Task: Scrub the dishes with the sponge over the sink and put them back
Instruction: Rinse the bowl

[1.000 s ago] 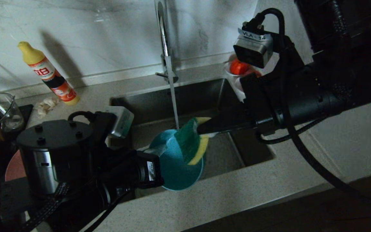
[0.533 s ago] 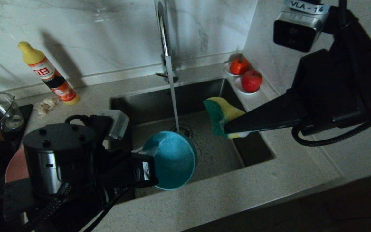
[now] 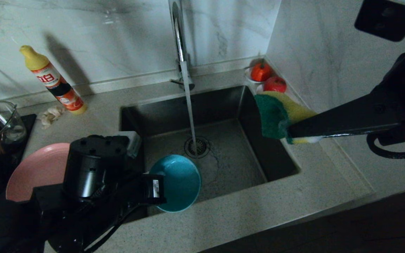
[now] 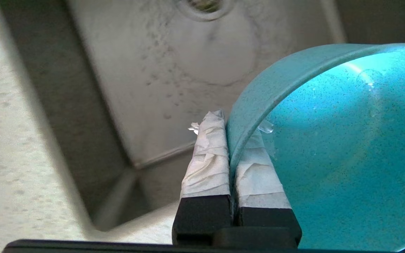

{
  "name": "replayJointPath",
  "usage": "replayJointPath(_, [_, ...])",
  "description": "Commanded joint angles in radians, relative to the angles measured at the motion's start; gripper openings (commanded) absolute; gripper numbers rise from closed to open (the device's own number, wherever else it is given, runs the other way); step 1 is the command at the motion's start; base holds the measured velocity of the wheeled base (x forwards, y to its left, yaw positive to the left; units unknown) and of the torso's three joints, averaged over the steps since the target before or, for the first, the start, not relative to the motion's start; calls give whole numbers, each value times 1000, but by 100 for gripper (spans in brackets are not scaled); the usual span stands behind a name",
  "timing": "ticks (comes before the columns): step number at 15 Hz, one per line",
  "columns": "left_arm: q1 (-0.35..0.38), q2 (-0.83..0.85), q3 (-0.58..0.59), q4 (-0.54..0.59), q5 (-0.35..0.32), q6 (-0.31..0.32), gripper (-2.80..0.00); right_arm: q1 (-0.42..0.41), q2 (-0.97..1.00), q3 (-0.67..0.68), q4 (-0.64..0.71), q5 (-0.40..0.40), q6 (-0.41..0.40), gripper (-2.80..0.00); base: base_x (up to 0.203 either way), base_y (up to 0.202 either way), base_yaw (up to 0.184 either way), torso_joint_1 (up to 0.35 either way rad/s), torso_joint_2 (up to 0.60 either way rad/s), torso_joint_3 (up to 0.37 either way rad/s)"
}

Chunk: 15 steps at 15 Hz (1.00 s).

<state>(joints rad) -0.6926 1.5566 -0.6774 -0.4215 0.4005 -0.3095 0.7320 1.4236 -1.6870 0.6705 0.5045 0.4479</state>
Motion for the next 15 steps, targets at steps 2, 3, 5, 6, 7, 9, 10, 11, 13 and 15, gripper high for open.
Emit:
replayJointPath(2, [69,93,-80,36,-11,-37,-280,-27,-15,23,-5,3,1,-280,0,0,0,0,0,0])
replayJointPath(3, [81,121,-111,55,-26,-59,-280,-37,-15,30,-5,3,0,-280,0,0,0,0,0,0])
replayJointPath(5, [92,168,-186,101,-60,-98,-280,-40,-17,64,-9,4,-15,-280,0,0,0,0,0,0])
replayJointPath(6, [94,190,-230,131,-67,-117,-280,-40,-18,84,-11,5,-44,-280,0,0,0,0,0,0])
replayJointPath(7, [97,208,-276,166,-71,-134,-280,-40,-17,88,-11,8,-52,-280,0,0,0,0,0,0])
replayJointPath(9, [108,239,-365,242,-88,-173,-280,-40,-15,86,-11,8,-51,-280,0,0,0,0,0,0])
replayJointPath(10, [119,254,-408,282,-99,-196,-280,-40,-17,87,-11,8,-52,-280,0,0,0,0,0,0])
replayJointPath(11, [134,272,-446,322,-109,-223,-280,-40,-17,89,-12,8,-52,-280,0,0,0,0,0,0])
replayJointPath(13, [173,307,-501,370,-116,-261,-280,-40,-15,87,-12,8,-54,-280,0,0,0,0,0,0])
replayJointPath(15, [207,327,-526,388,-120,-272,-280,-40,-12,87,-12,9,-52,-280,0,0,0,0,0,0])
